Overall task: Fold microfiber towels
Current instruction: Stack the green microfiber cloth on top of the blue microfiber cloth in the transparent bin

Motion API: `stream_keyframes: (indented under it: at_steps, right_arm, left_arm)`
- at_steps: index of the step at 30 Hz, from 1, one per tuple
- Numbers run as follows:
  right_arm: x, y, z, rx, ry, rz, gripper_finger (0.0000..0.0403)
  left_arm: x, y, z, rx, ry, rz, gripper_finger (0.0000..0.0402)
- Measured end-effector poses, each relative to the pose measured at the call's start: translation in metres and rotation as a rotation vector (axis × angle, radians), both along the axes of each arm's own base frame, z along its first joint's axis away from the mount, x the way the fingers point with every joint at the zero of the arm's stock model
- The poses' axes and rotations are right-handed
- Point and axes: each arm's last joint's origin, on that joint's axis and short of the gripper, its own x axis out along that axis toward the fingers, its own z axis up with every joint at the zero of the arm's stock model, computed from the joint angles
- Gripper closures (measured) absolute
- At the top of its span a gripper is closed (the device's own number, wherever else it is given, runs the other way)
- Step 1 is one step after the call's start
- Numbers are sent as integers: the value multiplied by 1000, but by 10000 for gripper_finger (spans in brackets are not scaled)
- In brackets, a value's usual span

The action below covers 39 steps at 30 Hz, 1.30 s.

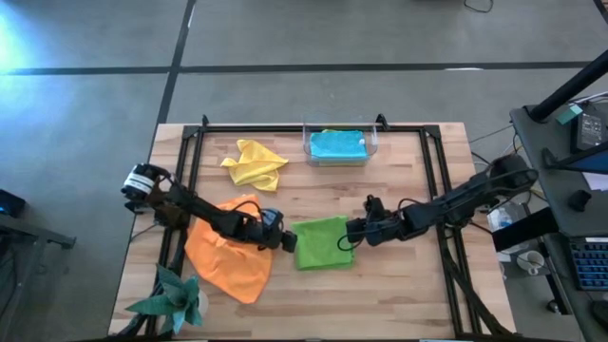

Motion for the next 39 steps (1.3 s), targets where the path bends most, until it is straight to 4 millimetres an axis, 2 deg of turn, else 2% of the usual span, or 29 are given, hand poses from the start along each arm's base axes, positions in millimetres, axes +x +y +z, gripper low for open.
stream_keyframes:
  at_steps: [6, 18, 27, 32, 39]
  right_arm:
    - [6, -3, -12, 0, 20, -14, 220]
    - [17, -2, -31, 29, 26, -8, 220]
    - [26, 1, -36, 60, -29, 22, 225]
    - [25, 2, -36, 54, -14, 60, 255]
    - [25, 2, -37, 67, -5, 73, 339]
  left_arm:
    - [1, 6, 0, 6, -3, 23, 187]
    - [14, 6, -21, 13, -18, 38, 187]
    - [17, 6, -29, 16, -2, 41, 191]
    - [19, 6, -26, 44, -18, 58, 229]
    - [25, 6, -19, 128, -34, 14, 306]
